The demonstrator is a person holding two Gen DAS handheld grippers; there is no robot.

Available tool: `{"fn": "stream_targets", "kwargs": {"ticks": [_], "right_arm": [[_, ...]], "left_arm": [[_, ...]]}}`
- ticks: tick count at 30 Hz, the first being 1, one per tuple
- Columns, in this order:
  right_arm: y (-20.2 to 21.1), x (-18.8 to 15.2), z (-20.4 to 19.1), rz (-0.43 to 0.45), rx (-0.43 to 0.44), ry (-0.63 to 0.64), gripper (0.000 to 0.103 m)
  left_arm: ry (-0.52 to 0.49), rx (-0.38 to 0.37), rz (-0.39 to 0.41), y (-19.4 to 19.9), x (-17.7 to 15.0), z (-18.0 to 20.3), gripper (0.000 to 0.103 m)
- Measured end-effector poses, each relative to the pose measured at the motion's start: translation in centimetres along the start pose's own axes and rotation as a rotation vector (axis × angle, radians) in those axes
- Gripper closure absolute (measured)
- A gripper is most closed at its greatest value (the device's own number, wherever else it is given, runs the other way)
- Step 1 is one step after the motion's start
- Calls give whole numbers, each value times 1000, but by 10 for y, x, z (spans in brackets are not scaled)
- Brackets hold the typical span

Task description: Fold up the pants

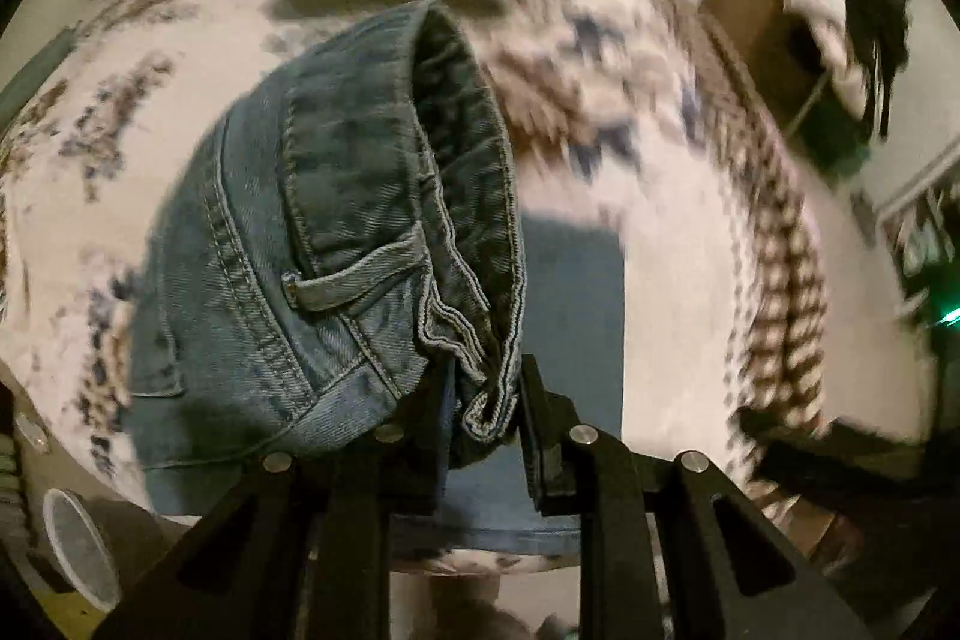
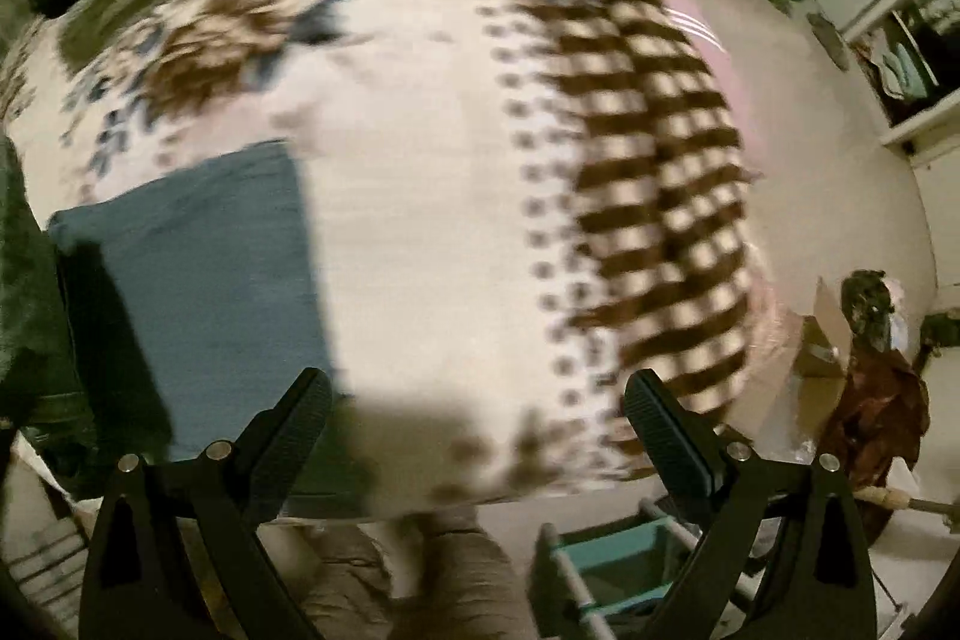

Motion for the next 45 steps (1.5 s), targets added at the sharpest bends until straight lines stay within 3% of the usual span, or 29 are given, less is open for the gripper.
{"fn": "stream_targets", "kwargs": {"ticks": [5, 9, 11, 12, 13, 15, 21, 27, 34, 35, 36, 37, 38, 41, 45], "right_arm": [[-12, 0, 33, -13, -16, -8, 3], [-16, 1, 38, -30, 7, -10, 3], [-16, 4, 33, -32, 34, -1, 3], [-15, 5, 29, -32, 57, 6, 3], [-13, 7, 22, -31, 88, 12, 3], [-8, 12, 8, -30, 163, 19, 3], [5, 34, -60, -22, 423, 63, 3], [-9, 47, -137, -78, 541, 165, 3], [-64, 52, -200, -216, 628, 158, 2], [-66, 52, -203, -221, 630, 153, 4], [-67, 52, -204, -214, 628, 143, 17], [-66, 53, -204, -201, 629, 135, 49], [-63, 52, -202, -189, 628, 131, 72], [-41, 47, -198, -132, 598, 150, 81], [7, 44, -185, -59, 599, 166, 83]], "left_arm": [[-45, 56, -110, -33, -20, 19, 82], [-21, 81, -175, -27, -23, 21, 76], [-21, 95, -154, -10, -16, 20, 67], [-11, 93, -148, -3, -13, 18, 54], [-2, 95, -146, 3, -10, 14, 32], [11, 133, -152, 16, -3, 1, 17], [115, 251, -113, 36, 19, -60, 17], [190, 356, -111, 31, 25, -120, 17], [266, 389, -133, 23, 17, -163, 17], [280, 387, -134, 24, 15, -167, 17], [297, 386, -135, 26, 13, -172, 17], [306, 384, -137, 28, 12, -176, 17], [321, 376, -140, 30, 10, -179, 17], [373, 345, -137, 39, 9, -190, 17], [421, 283, -102, 49, 18, -195, 17]]}}
Point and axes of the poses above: each gripper's, at about its wrist camera, not at the fingertips, and y roughly against the way its jaws point, z to its right, x to its top, the point moved 7 cm from there along -y, roughly the way its jaws point, and after that the axes turned 4 degrees about y, right-handed, at the moved point
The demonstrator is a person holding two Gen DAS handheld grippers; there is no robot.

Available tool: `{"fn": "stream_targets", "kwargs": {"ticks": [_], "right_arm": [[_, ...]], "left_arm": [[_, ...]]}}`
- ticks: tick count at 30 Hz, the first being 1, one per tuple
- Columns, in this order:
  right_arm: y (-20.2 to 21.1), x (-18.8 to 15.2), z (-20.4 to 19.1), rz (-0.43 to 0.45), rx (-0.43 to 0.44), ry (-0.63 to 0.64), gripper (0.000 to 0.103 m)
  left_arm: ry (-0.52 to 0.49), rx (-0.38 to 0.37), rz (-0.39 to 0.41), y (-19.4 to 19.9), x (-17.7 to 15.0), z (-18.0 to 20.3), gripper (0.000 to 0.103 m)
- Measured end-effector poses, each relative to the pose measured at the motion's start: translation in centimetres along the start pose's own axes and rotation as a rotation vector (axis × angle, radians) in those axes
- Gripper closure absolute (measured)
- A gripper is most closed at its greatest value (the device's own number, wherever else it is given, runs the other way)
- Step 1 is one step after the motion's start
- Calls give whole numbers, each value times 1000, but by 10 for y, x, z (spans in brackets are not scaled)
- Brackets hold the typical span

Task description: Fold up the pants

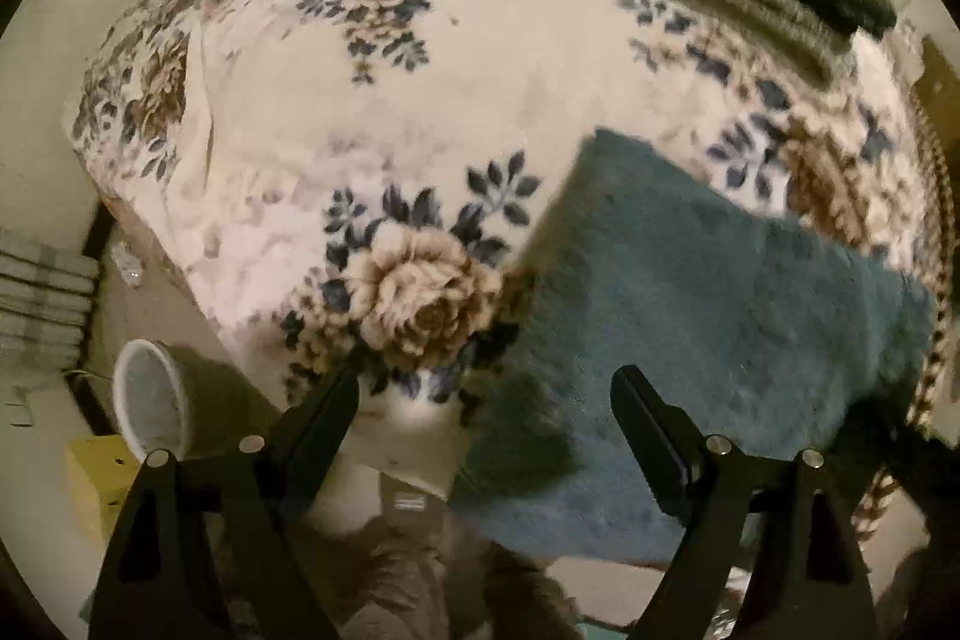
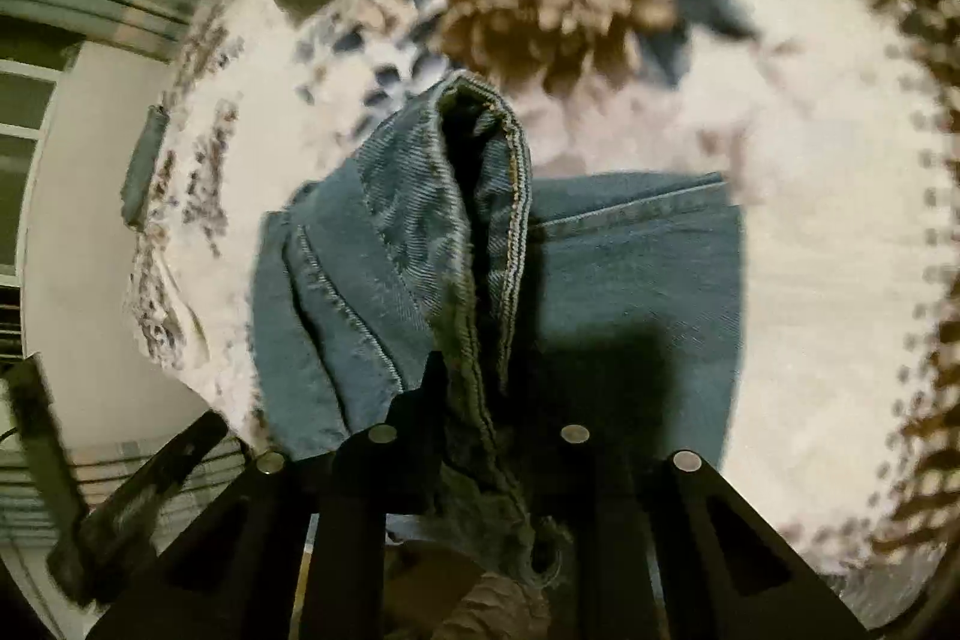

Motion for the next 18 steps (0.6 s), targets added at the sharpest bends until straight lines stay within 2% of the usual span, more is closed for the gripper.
{"fn": "stream_targets", "kwargs": {"ticks": [3, 7, 10, 13, 15, 17, 18], "right_arm": [[43, -4, 15, 59, -31, -37, 83], [88, -14, 71, 128, -126, -130, 83], [91, -26, 124, 105, -166, -245, 83], [74, -39, 157, 69, -220, -294, 80], [59, -45, 173, 38, -245, -313, 68], [46, -50, 181, -21, -270, -333, 39], [46, -51, 183, -29, -269, -354, 34]], "left_arm": [[-5, -57, 2, 0, 7, 8, 17], [1, -128, -35, -13, 8, 29, 17], [-5, -178, -47, -24, 5, 52, 17], [-66, -174, -58, -39, 0, 75, 17], [-110, -162, -66, -51, -4, 86, 17], [-162, -137, -79, -63, -9, 93, 17], [-185, -134, -85, -68, -11, 96, 17]]}}
Point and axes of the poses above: each gripper's, at about its wrist camera, not at the fingertips, and y roughly against the way its jaws point, z to its right, x to its top, the point moved 7 cm from there along -y, roughly the way its jaws point, and after that the axes turned 4 degrees about y, right-handed, at the moved point
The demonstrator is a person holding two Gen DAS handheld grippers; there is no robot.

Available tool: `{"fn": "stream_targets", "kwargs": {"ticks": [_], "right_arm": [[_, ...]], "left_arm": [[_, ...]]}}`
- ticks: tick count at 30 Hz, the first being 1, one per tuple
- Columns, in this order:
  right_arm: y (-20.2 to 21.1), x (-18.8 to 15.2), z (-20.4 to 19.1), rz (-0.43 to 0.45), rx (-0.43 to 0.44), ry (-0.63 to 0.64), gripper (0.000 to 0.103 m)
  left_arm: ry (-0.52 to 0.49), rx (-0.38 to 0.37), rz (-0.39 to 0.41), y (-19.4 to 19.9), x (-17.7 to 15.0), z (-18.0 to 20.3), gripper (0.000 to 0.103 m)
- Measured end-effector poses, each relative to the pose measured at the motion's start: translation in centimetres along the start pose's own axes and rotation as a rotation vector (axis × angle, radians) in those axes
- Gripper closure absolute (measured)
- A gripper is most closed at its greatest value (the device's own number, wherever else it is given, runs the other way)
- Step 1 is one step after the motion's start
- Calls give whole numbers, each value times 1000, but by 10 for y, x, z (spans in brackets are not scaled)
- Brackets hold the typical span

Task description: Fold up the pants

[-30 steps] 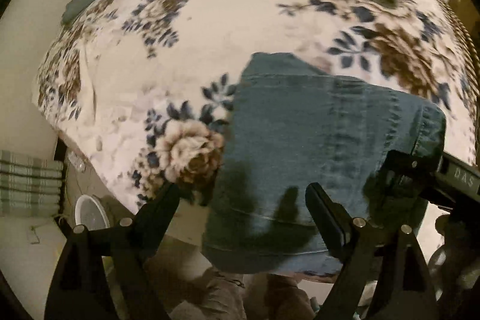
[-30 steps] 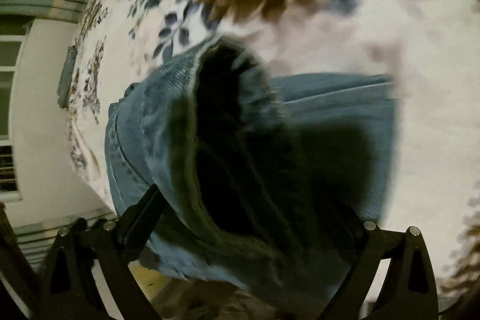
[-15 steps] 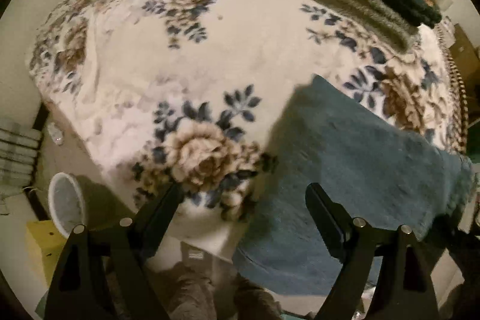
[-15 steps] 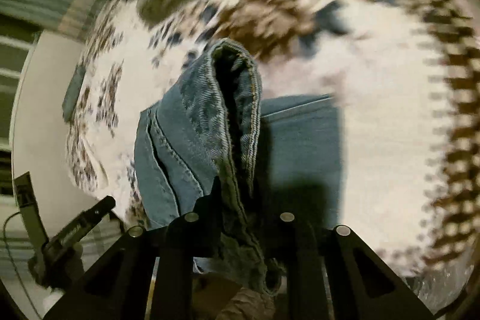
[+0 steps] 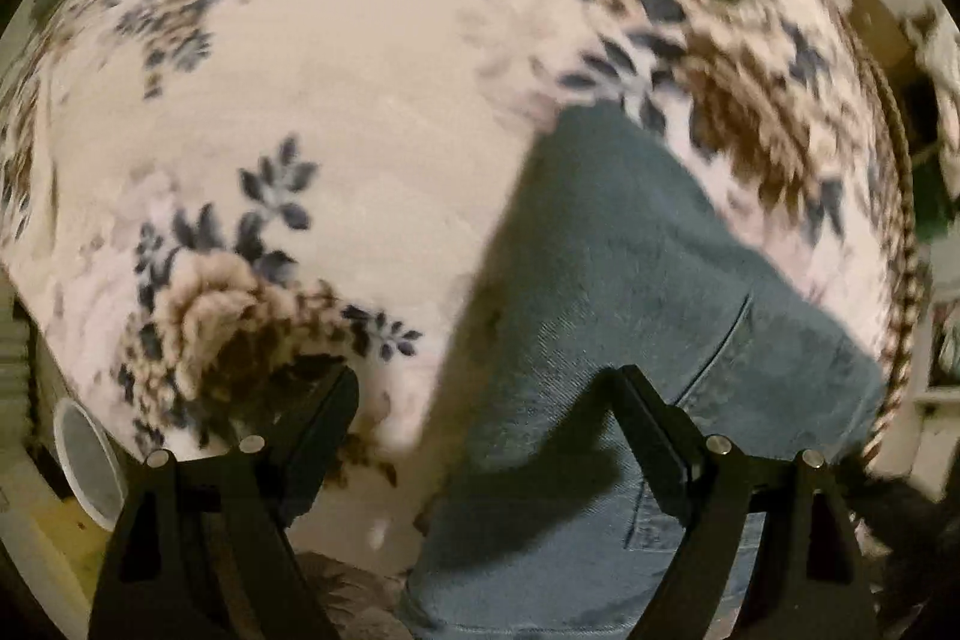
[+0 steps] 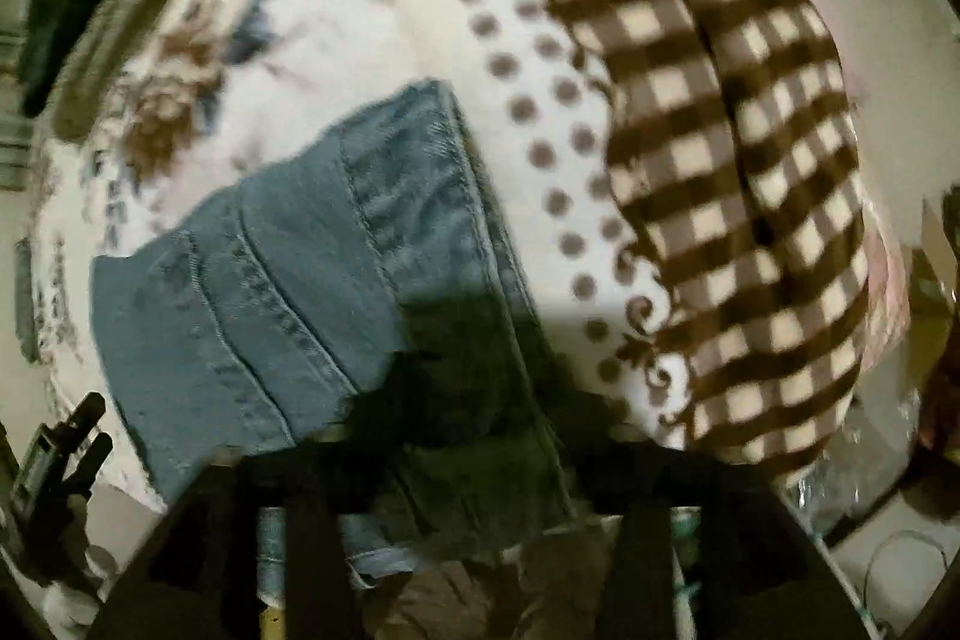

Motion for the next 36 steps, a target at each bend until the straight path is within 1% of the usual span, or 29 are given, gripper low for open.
{"fn": "stream_targets", "kwargs": {"ticks": [1, 3, 4, 5, 6, 7, 8, 9, 10, 11, 13, 14, 16, 17, 18, 19, 21, 22, 23, 24, 26, 28, 31, 33, 34, 35, 36], "right_arm": [[5, -1, -1, 22, 26, -22, 29], [19, -4, -6, 64, 34, -23, 27], [21, -7, -9, 71, 47, -6, 24], [19, -12, -18, 63, 73, 32, 20], [11, -18, -25, 32, 88, 73, 20], [0, -23, -30, 7, 77, 104, 20], [-13, -28, -31, -18, 44, 133, 19], [-33, -33, -29, -61, -10, 164, 18], [-42, -33, -28, -78, -12, 161, 16], [-45, -31, -27, -79, 0, 146, 15], [-36, -25, -25, -72, 27, 105, 15], [-28, -25, -24, -66, 59, 77, 15], [-4, -30, -18, -33, 155, 5, 15], [3, -35, -15, -24, 181, -16, 15], [10, -46, -10, -23, 216, -57, 15], [10, -55, -7, -28, 236, -87, 15], [6, -81, -4, -45, 294, -154, 15], [-2, -95, -6, -56, 318, -176, 15], [-14, -106, -11, -77, 360, -195, 15], [-25, -114, -14, -91, 398, -217, 15], [-46, -120, -17, -91, 452, -256, 15], [-64, -120, -20, -57, 520, -304, 15], [-83, -113, -31, 6, 503, -270, 11], [-78, -111, -37, 53, 516, -268, 15], [-73, -109, -43, 77, 549, -253, 18], [-71, -109, -48, 86, 562, -255, 18], [-68, -107, -52, 97, 593, -272, 18]], "left_arm": [[-17, 4, -9, -5, -2, 1, 17], [-40, 3, -22, -12, -5, 2, 17], [-52, 5, -30, -17, -7, 1, 12], [-53, 9, -35, -21, -8, 0, 10], [-49, 6, -41, -25, -9, -3, 6], [-37, -6, -50, -29, -8, -6, 2], [-24, -19, -60, -32, -8, -9, 1], [-11, -35, -74, -35, -9, -10, 0], [3, -63, -89, -36, -9, -12, 0], [4, -69, -97, -36, -8, -12, 1], [-4, -84, -105, -28, -11, -15, 1], [-1, -100, -104, -24, -13, -17, 1], [45, -187, -118, -17, -22, -20, 1], [84, -239, -138, -15, -29, -23, 1], [104, -273, -154, -15, -35, -24, 1], [111, -289, -165, -17, -39, -25, 1], [99, -298, -185, -21, -48, -24, 1], [89, -314, -197, -25, -51, -21, 1], [79, -324, -205, -28, -52, -19, 1], [65, -332, -215, -31, -53, -14, 1], [21, -314, -229, -37, -54, -3, 1], [-16, -291, -237, -43, -52, 2, 1], [-19, -295, -248, -52, -53, 8, 1], [-28, -294, -249, -56, -51, 16, 1], [-41, -287, -245, -57, -49, 20, 1], [-50, -280, -243, -58, -48, 22, 1], [-52, -278, -240, -60, -46, 26, 1]]}}
Point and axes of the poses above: each gripper's, at about its wrist camera, not at the fingertips, and y roughly against the way its jaws point, z to its right, x to its top, the point moved 7 cm from there along -y, roughly the way its jaws point, and after that the axes turned 4 degrees about y, right-handed, at the moved point
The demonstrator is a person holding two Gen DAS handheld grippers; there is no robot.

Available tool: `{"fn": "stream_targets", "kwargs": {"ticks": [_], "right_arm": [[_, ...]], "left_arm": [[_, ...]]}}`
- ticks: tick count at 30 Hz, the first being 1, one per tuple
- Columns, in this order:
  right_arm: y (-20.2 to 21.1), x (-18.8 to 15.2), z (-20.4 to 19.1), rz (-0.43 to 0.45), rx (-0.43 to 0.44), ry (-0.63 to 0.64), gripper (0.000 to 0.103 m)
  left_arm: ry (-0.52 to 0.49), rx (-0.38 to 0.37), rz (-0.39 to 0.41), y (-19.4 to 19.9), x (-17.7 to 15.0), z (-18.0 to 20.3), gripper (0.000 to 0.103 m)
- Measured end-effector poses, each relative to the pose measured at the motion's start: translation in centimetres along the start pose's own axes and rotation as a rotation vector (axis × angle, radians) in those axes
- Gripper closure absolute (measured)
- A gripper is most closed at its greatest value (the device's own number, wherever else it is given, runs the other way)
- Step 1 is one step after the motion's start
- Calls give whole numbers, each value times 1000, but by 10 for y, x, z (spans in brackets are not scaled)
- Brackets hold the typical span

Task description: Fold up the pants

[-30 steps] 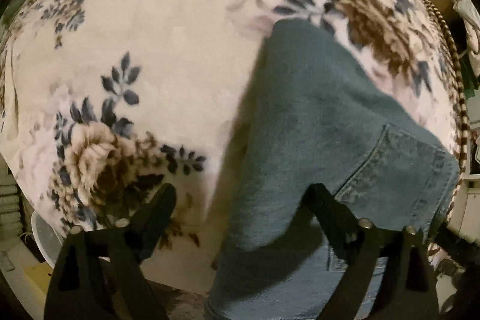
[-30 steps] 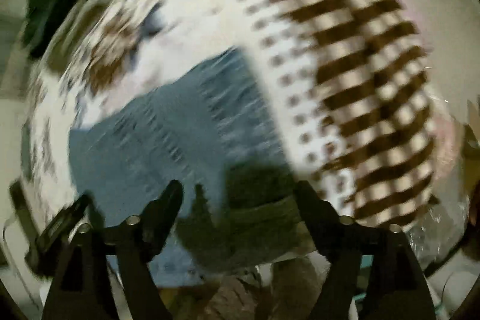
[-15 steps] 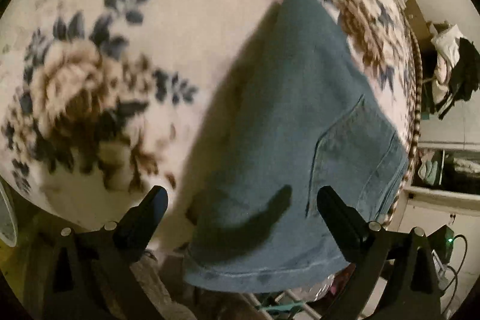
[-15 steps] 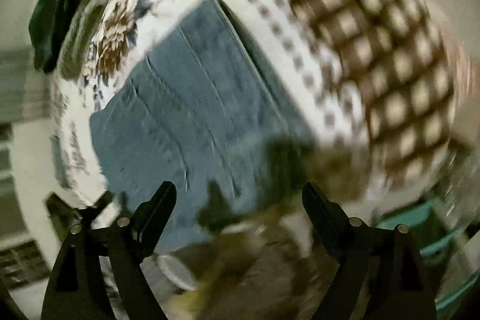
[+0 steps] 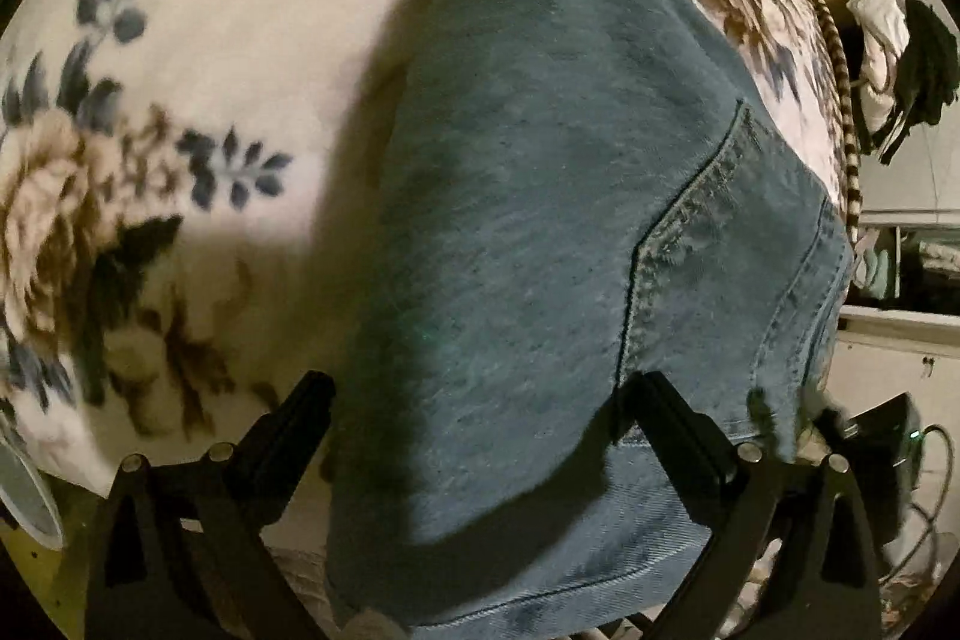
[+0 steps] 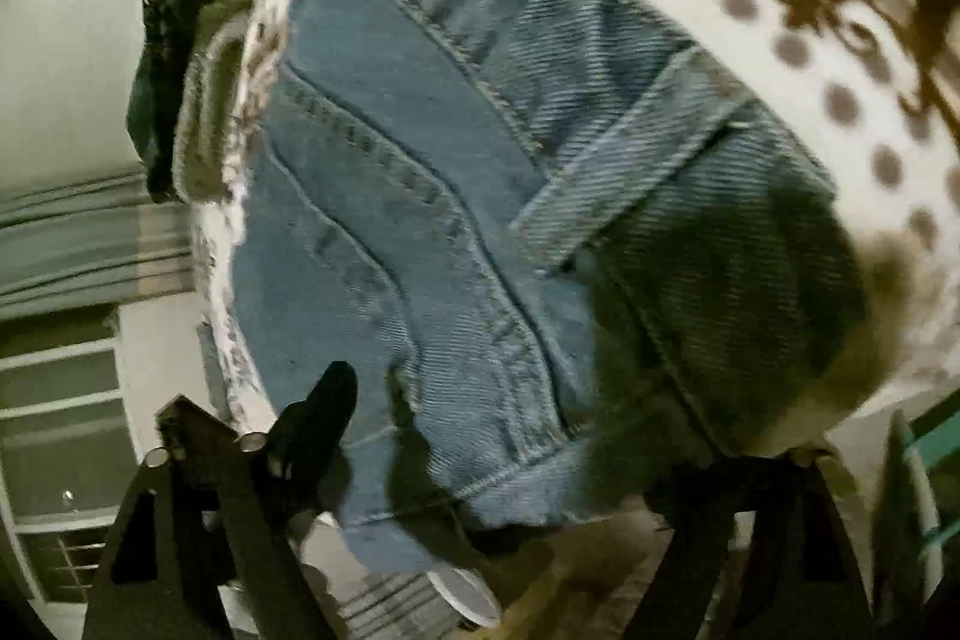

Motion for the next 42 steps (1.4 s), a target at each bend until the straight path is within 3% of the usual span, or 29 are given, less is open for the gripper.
{"fn": "stream_targets", "kwargs": {"ticks": [6, 11, 13, 15, 17, 19, 21, 23, 25, 28, 31, 42], "right_arm": [[8, 8, -23, 28, 60, 42, 20], [-7, -1, 10, -64, 27, 55, 20], [-14, 1, 8, -55, 38, 49, 21], [-14, 4, -2, -41, 38, 52, 31], [-7, 5, -13, -21, 23, 88, 51], [1, 2, -22, -5, 33, 116, 55], [7, 5, -21, -9, 40, 121, 55], [-1, 11, -8, -41, 19, 92, 44], [-13, 17, 4, -74, 40, 32, 43], [-17, 21, 10, -41, 64, -30, 57], [-10, 17, 3, -19, 39, -43, 65], [53, 19, -63, 13, 20, 96, 72]], "left_arm": [[-13, 1, 4, -1, 1, 4, 1], [-14, -1, 7, -3, 1, 4, 1], [-11, -6, 11, -2, 0, 2, 1], [4, -16, 17, 0, -1, -1, 1], [31, -24, 32, 4, -2, -8, 3], [40, -47, 50, 5, -2, -9, 18], [45, -51, 70, 7, -3, -9, 25], [64, -75, 89, 10, -4, -11, 32], [85, -104, 100, 15, -6, -16, 45], [102, -127, 117, 23, -8, -21, 65], [86, -142, 129, 35, -12, -15, 76], [98, -198, 152, 106, -18, 19, 83]]}}
Point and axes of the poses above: each gripper's, at about its wrist camera, not at the fingertips, and y roughly against the way its jaws point, z to its right, x to its top, the point moved 7 cm from there along -y, roughly the way its jaws point, and after that the axes turned 4 degrees about y, right-handed, at the moved point
